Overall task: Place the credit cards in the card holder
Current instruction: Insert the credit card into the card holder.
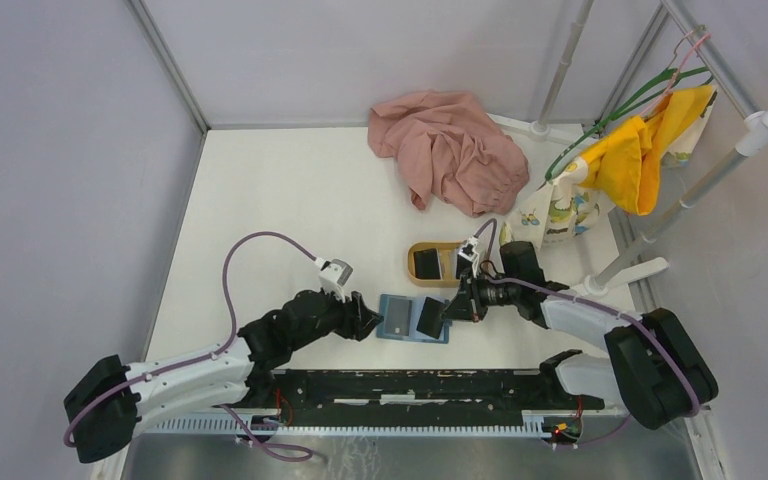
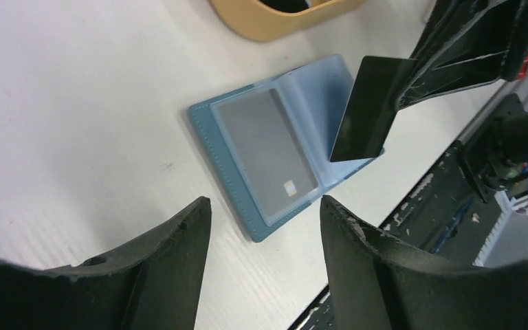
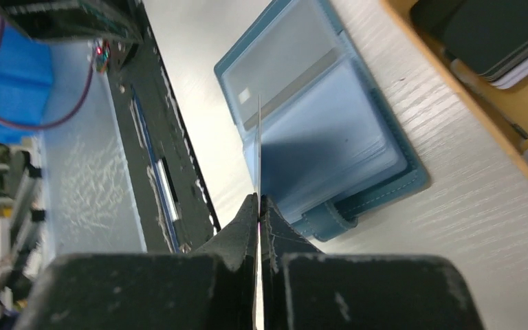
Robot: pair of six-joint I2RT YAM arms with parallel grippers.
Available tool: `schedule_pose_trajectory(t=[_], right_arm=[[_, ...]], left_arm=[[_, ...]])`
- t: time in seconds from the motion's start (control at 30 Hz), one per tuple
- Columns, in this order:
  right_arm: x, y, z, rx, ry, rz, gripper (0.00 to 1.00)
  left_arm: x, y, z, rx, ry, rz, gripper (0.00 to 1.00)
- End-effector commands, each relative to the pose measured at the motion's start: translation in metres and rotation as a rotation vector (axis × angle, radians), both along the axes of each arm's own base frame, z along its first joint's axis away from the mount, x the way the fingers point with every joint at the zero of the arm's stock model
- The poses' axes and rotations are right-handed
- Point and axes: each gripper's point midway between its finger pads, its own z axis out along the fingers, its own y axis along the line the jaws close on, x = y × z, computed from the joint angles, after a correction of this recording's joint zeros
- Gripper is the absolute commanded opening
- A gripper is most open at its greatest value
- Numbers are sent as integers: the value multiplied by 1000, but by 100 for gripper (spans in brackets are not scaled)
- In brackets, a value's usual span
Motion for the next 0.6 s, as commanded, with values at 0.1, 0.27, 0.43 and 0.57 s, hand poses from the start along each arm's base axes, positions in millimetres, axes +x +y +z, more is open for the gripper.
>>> schedule_pose_trajectory(t=[0.1,0.27,0.43,0.57], right_arm=[[26,19,10,78,146,-77,0],[31,17,-1,35,175,-112,0],[40,7,-15,-57,212,-219,0],[39,5,-18,-68,217,-243,0]], left_arm=[[16,-9,1,-36,47,95,62],[12,-20,-10,-42,92,60,53],[13,-26,-17,-18,114,52,49],[13,-27,-24,-3,133,51,47]])
